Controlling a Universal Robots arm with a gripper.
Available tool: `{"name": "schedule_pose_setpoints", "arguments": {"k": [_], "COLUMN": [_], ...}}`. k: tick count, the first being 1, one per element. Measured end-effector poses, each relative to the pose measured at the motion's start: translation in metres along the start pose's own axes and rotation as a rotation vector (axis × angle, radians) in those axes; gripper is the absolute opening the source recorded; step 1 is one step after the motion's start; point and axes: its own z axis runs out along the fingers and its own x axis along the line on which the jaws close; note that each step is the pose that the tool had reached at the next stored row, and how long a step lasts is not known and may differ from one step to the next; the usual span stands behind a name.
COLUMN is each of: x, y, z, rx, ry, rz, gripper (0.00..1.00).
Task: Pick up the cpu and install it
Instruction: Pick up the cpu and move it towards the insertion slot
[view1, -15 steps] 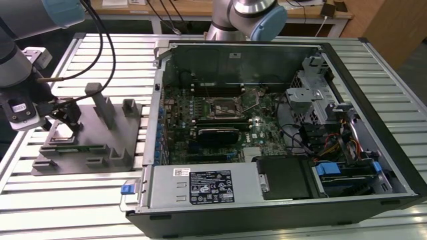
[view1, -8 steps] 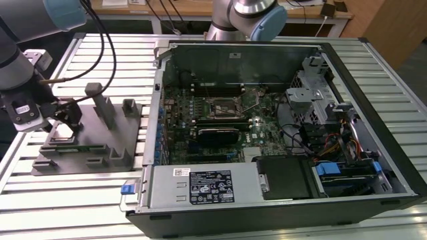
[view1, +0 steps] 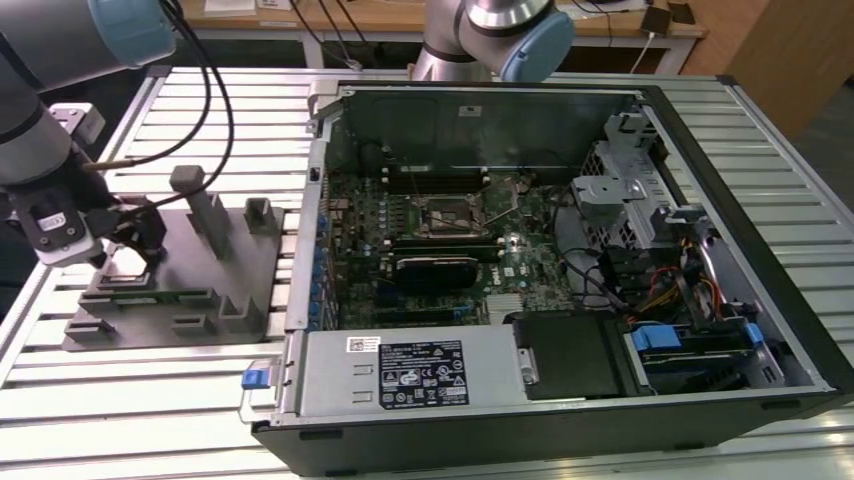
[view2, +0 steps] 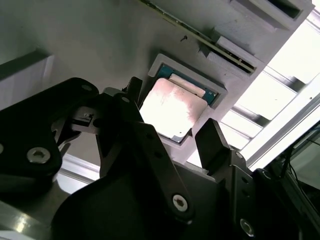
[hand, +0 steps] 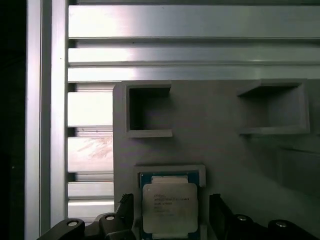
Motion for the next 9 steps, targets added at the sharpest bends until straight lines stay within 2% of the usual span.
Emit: {"name": "schedule_pose_setpoints", "arguments": {"k": [9], "x": [-0.0003], "y": [-0.0003], "z": [0.005], "rx": [-0.0003], "ry": [0.0012], "rz": [-0.019], "gripper": [0.71]}}
